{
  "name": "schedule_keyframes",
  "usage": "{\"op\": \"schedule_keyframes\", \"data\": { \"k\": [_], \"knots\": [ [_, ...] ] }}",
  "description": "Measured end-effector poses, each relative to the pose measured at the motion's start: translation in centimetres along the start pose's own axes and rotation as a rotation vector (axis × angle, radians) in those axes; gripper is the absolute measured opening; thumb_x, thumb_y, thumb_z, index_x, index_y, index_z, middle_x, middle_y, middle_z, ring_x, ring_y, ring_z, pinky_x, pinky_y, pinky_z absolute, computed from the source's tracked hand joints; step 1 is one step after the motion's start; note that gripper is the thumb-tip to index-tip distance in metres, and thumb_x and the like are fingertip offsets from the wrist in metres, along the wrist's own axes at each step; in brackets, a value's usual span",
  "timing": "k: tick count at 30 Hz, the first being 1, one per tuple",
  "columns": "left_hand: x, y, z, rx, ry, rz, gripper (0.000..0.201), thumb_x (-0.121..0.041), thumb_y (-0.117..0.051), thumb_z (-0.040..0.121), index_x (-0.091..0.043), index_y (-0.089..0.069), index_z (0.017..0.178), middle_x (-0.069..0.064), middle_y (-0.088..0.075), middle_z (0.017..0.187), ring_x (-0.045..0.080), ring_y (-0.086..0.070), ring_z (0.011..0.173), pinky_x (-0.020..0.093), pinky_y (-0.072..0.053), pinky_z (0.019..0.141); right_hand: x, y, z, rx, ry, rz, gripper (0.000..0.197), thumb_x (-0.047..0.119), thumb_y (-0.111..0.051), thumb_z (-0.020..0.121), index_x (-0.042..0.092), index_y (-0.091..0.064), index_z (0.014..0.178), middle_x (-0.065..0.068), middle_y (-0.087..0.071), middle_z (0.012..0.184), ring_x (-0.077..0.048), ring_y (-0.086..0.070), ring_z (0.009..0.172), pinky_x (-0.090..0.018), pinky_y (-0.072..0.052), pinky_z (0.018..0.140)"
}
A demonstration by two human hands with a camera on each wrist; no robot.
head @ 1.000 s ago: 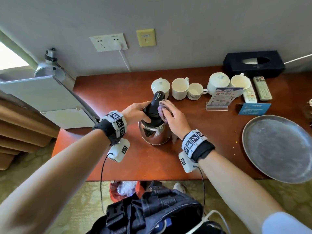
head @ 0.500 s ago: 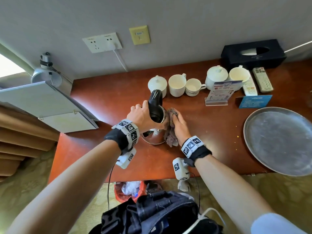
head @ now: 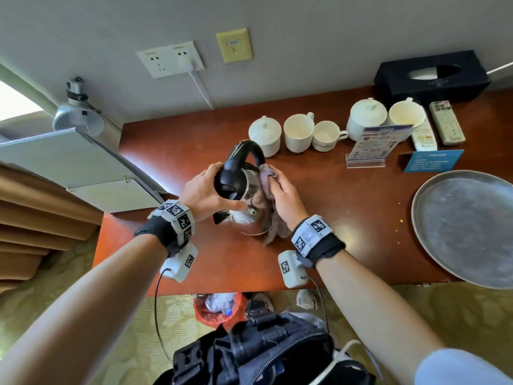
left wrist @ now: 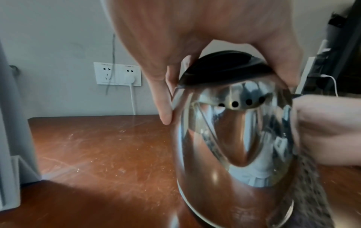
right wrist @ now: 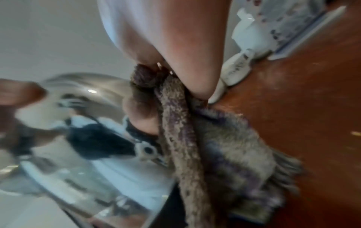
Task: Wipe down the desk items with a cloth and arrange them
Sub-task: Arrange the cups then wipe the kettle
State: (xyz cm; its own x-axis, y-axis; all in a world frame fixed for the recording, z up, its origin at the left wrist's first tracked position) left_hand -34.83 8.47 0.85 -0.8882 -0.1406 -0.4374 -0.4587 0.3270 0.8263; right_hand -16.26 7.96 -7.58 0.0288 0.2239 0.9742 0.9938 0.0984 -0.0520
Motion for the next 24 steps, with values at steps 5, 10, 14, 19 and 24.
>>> {"op": "schedule_keyframes", "data": {
  "k": [5, 10, 14, 19, 24],
  "knots": [
    [-0.8, -0.4, 1.2, 0.058, -0.063, 0.077, 0.115, -0.068, -0.084, 0.048, -0.026, -0.039, 0.146, 0.002, -0.059, 0.125, 0.024, -0.056, 0.109, 0.031, -0.042, 0.091, -3.4, 1.8, 1.2, -0.11, -0.246, 0.024, 0.032, 0.025, -0.044, 0.106, 0.02, -0.058, 0.134, -0.002, -0.064, 0.129, -0.019, -0.057, 0.122, -0.04, -0.041, 0.111],
    [-1.8, -0.9, 2.0, 0.066, -0.092, 0.12, 0.116, -0.073, -0.08, 0.044, -0.027, -0.042, 0.144, 0.002, -0.06, 0.119, 0.022, -0.056, 0.104, 0.032, -0.046, 0.09, -0.3, 1.2, 1.0, -0.117, -0.062, 0.083, 0.031, 0.017, -0.047, 0.103, 0.017, -0.062, 0.13, 0.001, -0.066, 0.127, -0.011, -0.059, 0.121, -0.03, -0.043, 0.108],
    [-2.2, -1.1, 2.3, 0.058, -0.09, 0.138, 0.105, -0.059, -0.089, 0.055, -0.026, -0.043, 0.144, 0.002, -0.06, 0.119, 0.022, -0.055, 0.106, 0.034, -0.047, 0.092, 1.5, 0.2, 0.1, -0.071, 0.044, 0.057, 0.028, 0.022, -0.049, 0.102, 0.029, -0.064, 0.125, 0.005, -0.065, 0.13, -0.007, -0.057, 0.123, -0.028, -0.042, 0.109],
    [-2.4, -1.8, 1.7, 0.078, -0.131, 0.203, 0.11, -0.064, -0.087, 0.051, -0.029, -0.04, 0.144, 0.0, -0.058, 0.122, 0.023, -0.052, 0.112, 0.038, -0.046, 0.096, -0.7, 0.8, -1.7, -0.137, 0.031, 0.054, 0.034, 0.024, -0.044, 0.106, 0.024, -0.055, 0.138, 0.01, -0.058, 0.135, -0.002, -0.05, 0.128, -0.015, -0.037, 0.108],
    [-2.8, -2.3, 1.3, 0.099, -0.131, 0.261, 0.112, -0.066, -0.086, 0.051, -0.032, -0.036, 0.145, 0.0, -0.054, 0.122, 0.024, -0.047, 0.115, 0.04, -0.046, 0.096, -4.4, 1.2, -1.5, -0.27, -0.187, 0.075, 0.038, 0.034, -0.044, 0.103, 0.024, -0.055, 0.139, 0.004, -0.06, 0.136, -0.017, -0.054, 0.127, -0.042, -0.039, 0.114]
  ]
}}
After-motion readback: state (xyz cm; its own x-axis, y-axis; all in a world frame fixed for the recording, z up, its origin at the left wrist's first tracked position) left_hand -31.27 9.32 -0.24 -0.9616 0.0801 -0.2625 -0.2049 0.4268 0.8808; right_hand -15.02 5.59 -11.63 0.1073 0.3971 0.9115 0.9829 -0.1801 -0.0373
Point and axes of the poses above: each hand's wrist, its own z-axis towards the middle knuckle, its own y-axis out of the back of the hand, x = y × z, the point moved 2 cm from there along z, towards the middle knuckle
